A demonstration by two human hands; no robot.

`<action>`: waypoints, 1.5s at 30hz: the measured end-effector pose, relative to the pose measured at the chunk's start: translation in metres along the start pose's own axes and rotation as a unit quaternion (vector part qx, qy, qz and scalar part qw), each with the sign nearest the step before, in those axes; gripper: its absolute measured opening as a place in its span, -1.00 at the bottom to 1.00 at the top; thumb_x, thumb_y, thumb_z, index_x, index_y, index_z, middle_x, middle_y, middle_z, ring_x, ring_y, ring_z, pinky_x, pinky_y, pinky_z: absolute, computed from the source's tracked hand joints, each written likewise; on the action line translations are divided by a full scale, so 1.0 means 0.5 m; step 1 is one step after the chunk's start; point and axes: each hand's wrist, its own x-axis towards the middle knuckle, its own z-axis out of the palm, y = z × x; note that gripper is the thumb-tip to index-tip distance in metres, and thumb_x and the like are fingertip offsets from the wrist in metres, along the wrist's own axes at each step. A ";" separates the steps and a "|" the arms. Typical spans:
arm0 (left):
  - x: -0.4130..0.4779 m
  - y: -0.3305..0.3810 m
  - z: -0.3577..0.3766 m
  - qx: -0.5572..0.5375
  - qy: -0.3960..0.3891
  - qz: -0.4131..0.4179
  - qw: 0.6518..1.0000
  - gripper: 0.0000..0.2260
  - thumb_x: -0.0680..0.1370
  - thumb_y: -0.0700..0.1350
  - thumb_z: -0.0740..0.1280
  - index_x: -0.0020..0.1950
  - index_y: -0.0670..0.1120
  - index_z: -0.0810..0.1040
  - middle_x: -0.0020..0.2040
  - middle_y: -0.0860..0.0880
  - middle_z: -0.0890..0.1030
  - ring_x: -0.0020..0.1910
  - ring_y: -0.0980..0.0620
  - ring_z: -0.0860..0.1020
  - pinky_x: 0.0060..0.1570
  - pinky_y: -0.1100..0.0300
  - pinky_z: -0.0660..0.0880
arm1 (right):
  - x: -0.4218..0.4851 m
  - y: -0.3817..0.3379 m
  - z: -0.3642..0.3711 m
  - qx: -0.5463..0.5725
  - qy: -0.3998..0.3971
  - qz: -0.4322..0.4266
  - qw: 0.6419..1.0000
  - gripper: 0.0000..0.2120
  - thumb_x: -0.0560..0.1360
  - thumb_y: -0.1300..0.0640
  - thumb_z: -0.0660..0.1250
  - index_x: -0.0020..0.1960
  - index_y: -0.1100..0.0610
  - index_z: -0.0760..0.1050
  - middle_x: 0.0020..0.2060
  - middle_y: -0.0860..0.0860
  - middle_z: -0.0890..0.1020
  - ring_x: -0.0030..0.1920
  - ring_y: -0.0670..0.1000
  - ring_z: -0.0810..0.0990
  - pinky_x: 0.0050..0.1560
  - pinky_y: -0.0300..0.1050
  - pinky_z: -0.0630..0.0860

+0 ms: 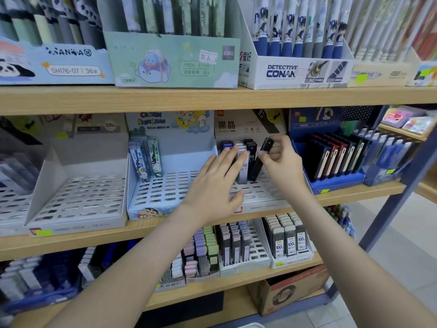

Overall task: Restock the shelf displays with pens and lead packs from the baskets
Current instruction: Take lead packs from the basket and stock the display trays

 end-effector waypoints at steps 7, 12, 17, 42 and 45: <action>0.000 -0.002 0.004 0.011 -0.001 -0.004 1.000 -0.33 0.56 0.12 0.13 0.59 -0.01 -0.07 0.60 -0.03 0.00 0.57 0.01 -0.10 0.52 0.05 -0.18 | -0.004 0.005 -0.001 -0.006 -0.003 -0.015 1.000 -0.69 0.53 0.14 0.36 0.22 0.12 0.36 -0.23 -0.14 0.48 -0.23 -0.25 0.49 -0.27 -0.57 0.37; 0.000 -0.002 0.006 0.013 0.004 -0.002 1.000 -0.33 0.54 0.14 0.07 0.59 -0.01 -0.07 0.59 -0.04 0.02 0.57 -0.01 -0.06 0.51 0.04 -0.17 | -0.007 0.004 0.006 -0.056 -0.050 -0.095 0.993 -0.68 0.52 0.19 0.35 0.24 0.17 0.36 -0.24 -0.10 0.45 -0.23 -0.18 0.47 -0.22 -0.46 0.40; 0.000 -0.003 0.007 0.004 0.006 -0.001 1.000 -0.33 0.55 0.11 0.14 0.59 0.00 -0.07 0.60 -0.04 0.01 0.57 -0.01 -0.07 0.52 0.03 -0.17 | -0.014 0.016 0.016 -0.103 -0.114 -0.119 0.981 -0.66 0.53 0.22 0.32 0.29 0.16 0.36 -0.13 -0.09 0.47 -0.14 -0.07 0.47 -0.10 -0.27 0.38; -0.064 0.016 -0.089 -0.009 0.043 -0.051 0.998 -0.49 0.50 -0.13 0.34 0.43 -0.20 0.37 0.47 -0.23 0.32 0.47 -0.19 0.28 0.46 -0.01 0.02 | -0.133 -0.063 0.033 -0.159 -0.051 -0.260 0.951 -0.51 0.49 0.33 0.24 0.42 0.25 0.31 0.33 0.14 0.44 0.36 0.03 0.31 0.39 -0.21 0.15; -0.136 -0.006 -0.116 -0.005 0.034 -0.060 0.998 -0.51 0.53 -0.14 0.33 0.45 -0.18 0.36 0.49 -0.22 0.30 0.48 -0.16 0.26 0.47 0.01 0.04 | -0.177 -0.084 0.070 -0.149 -0.064 -0.271 0.949 -0.51 0.49 0.32 0.24 0.42 0.26 0.31 0.34 0.15 0.42 0.37 0.05 0.31 0.39 -0.09 0.20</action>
